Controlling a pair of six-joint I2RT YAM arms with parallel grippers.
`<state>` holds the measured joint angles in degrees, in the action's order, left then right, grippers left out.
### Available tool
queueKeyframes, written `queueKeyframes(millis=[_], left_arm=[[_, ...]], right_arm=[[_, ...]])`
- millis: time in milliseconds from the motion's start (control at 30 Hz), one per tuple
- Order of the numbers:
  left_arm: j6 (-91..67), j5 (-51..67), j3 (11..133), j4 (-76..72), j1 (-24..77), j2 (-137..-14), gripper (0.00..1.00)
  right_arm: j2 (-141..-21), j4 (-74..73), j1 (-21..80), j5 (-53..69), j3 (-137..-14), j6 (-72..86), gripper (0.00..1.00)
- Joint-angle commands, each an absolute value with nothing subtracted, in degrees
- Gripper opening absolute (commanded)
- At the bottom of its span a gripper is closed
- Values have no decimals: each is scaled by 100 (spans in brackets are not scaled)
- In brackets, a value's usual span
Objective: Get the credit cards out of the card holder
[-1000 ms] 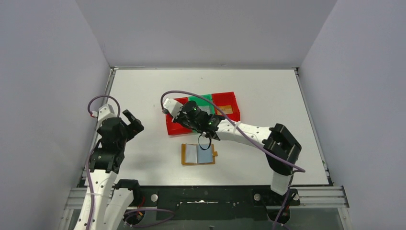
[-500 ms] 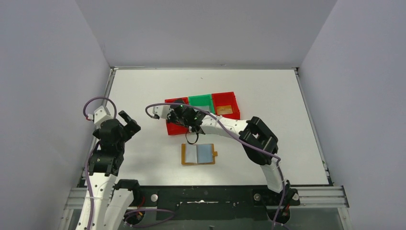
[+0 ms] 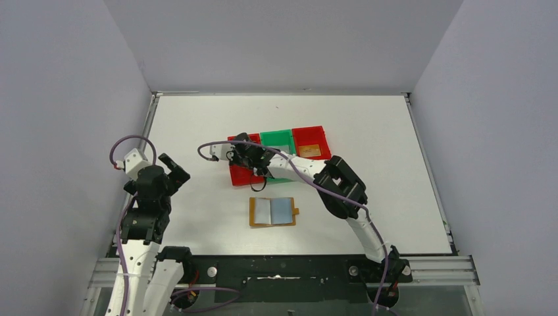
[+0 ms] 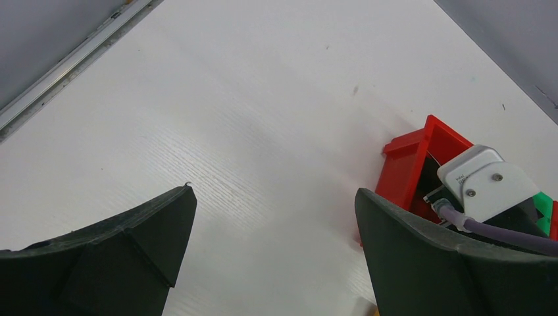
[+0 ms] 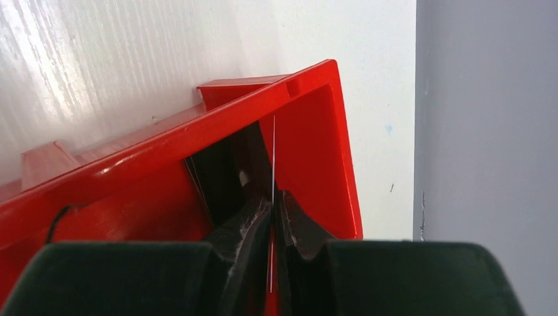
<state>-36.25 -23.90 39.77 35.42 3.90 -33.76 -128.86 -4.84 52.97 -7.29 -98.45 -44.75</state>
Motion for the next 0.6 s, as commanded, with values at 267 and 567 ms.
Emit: queueKeyframes(millis=[267,567], left_arm=[[-3718,-2545,4126,3449,351,-3293,94],[-3700,-2497,4113,3422,347,-3291,94]], right_arm=[[-13196,-594,5216,-777,-10336,-4781,16],[-12752,-757,5166,-358,-10136,-4329,41]])
